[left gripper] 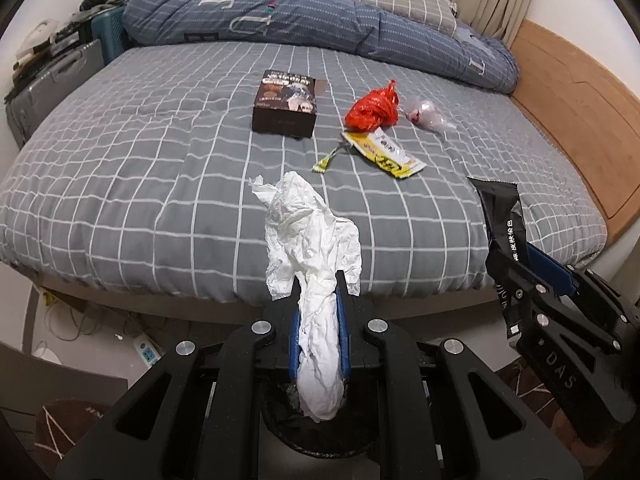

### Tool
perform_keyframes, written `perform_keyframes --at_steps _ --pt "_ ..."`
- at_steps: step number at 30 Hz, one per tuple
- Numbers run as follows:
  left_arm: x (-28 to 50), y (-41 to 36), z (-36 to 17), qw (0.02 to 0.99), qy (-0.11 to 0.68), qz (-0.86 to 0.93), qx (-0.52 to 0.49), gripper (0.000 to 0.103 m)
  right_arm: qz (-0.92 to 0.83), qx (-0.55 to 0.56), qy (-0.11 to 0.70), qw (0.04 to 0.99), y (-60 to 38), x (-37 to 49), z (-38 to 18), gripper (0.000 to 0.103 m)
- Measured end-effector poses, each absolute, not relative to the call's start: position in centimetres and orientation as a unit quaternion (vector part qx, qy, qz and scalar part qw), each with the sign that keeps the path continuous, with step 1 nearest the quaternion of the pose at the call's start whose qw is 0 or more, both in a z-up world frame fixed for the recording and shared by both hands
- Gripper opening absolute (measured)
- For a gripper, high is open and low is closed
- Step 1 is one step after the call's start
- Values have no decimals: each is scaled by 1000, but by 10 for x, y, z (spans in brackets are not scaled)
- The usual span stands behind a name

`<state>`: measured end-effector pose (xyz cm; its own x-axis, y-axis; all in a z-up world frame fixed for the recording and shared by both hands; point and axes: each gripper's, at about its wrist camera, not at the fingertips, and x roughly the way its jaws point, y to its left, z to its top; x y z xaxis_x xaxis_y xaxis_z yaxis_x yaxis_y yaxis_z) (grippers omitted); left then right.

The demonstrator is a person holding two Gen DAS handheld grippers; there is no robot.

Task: Collect trash
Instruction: 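Lift the tissue and black pouch and carry both toward the black bin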

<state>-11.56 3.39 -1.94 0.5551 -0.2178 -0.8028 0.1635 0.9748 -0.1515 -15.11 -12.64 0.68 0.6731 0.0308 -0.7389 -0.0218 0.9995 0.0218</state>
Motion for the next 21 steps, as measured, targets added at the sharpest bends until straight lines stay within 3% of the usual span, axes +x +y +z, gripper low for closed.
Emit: perform_keyframes --at_steps 21 --pt "-161 49 -45 862 499 -89 -29 13 6 18 442 897 -127 -194 -16 36"
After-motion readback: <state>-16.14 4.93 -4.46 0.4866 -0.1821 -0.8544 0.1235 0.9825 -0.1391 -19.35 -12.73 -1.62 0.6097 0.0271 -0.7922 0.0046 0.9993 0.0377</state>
